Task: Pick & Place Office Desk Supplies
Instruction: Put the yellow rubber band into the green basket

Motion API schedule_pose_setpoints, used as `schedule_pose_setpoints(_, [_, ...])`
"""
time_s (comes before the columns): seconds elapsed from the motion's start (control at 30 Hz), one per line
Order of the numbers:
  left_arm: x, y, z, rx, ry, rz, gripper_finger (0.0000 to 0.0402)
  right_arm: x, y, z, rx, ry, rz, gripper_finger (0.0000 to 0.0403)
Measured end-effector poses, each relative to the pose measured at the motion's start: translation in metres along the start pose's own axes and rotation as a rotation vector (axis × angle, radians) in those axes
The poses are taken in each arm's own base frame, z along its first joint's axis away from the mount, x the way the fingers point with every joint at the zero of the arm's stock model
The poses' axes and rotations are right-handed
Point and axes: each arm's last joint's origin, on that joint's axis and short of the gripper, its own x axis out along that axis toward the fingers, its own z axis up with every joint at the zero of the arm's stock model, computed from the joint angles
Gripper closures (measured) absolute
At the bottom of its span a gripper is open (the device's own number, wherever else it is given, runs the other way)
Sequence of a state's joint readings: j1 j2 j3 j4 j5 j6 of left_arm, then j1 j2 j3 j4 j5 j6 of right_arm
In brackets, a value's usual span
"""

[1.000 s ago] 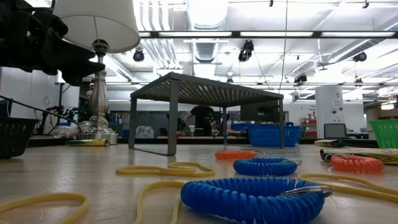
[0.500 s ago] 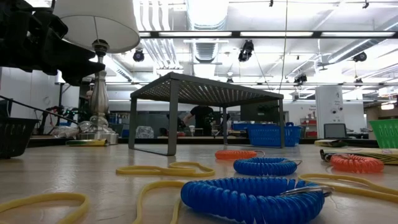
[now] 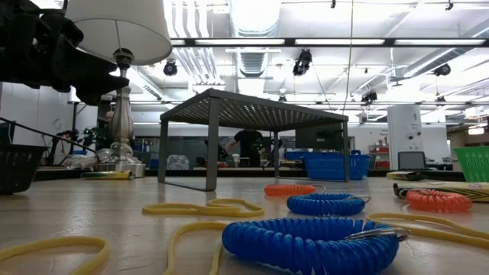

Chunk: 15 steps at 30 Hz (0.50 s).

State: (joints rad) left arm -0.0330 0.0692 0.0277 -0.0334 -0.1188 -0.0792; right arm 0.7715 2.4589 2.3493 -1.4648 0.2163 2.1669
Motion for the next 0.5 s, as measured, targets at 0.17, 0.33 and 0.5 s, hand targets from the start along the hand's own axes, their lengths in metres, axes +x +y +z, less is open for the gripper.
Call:
schedule_pose_setpoints(0.17, [0.0, 0.0, 0.0, 0.0, 0.0, 0.0, 0.0148, 0.009, 0.0, -0.002, -0.006, -0.008, -0.026, 0.031])
schedule_pose_setpoints(0.33, [0.0, 0.0, 0.0, 0.0, 0.0, 0.0, 0.0148, 0.014, -0.001, 0.003, -0.008, -0.038, -0.072, 0.0301])
schedule_pose_setpoints(0.5, [0.0, 0.0, 0.0, 0.0, 0.0, 0.0, 0.0148, 0.02, 0.001, 0.012, 0.0, -0.063, -0.111, 0.0292])
